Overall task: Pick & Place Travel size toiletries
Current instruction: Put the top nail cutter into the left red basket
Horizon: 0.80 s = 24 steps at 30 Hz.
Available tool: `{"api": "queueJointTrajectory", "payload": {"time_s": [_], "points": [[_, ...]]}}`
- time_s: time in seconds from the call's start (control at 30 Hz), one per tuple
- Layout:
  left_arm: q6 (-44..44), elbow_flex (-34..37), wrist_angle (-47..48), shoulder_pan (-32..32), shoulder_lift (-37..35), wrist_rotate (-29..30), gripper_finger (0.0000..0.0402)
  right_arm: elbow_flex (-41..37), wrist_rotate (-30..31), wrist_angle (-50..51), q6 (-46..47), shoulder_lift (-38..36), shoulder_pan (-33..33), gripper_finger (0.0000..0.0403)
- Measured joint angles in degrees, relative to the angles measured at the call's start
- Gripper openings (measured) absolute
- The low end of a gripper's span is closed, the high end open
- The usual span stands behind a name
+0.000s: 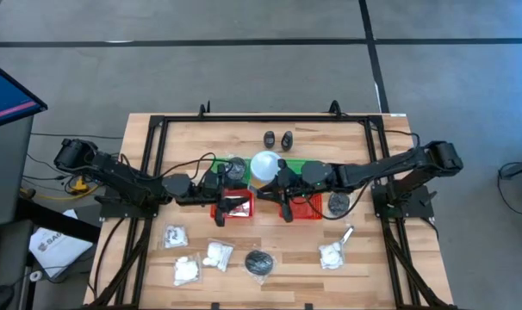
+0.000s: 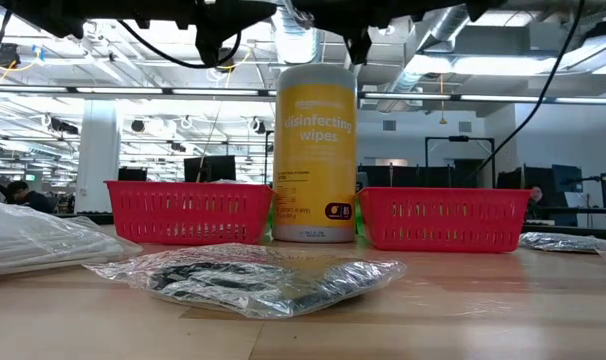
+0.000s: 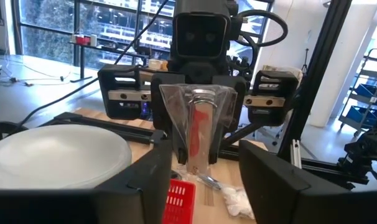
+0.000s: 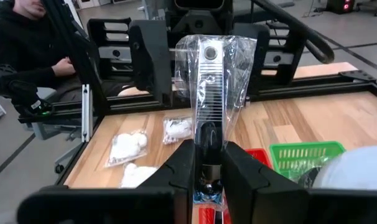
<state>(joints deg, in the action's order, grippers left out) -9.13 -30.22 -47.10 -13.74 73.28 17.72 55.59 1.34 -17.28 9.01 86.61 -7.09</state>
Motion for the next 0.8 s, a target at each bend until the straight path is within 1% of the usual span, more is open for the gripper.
{"api": "queueJointTrajectory", "payload": {"time_s": [0.17, 0.3, 0.47, 0.63, 0.8], "points": [[0.2, 0.0, -0.5, 0.0, 0.0, 0.0, 0.0218, 0.0, 0.0, -1.5, 0.0, 0.0, 0.0, 0.0045], [0.3, 0.0, -0.6, 0.4, 0.0, 0.0, 0.0231, 0.0, 0.0, -2.1, 0.0, 0.0, 0.3, 0.0045], [1.5, 0.0, -1.6, 0.7, 0.0, 0.0, 0.023, 0.0, 0.0, -2.6, 0.0, 0.0, 0.5, 0.0045], [3.5, 0.0, -4.7, 0.7, 0.0, 0.0, 0.0226, 0.0, 0.0, -3.0, 0.0, 0.0, 0.7, 0.0045], [3.9, 0.0, -5.6, 1.9, 0.2, 0.0, 0.0226, 0.0, 0.0, -3.4, 0.0, 0.0, 0.9, 0.0045]]}}
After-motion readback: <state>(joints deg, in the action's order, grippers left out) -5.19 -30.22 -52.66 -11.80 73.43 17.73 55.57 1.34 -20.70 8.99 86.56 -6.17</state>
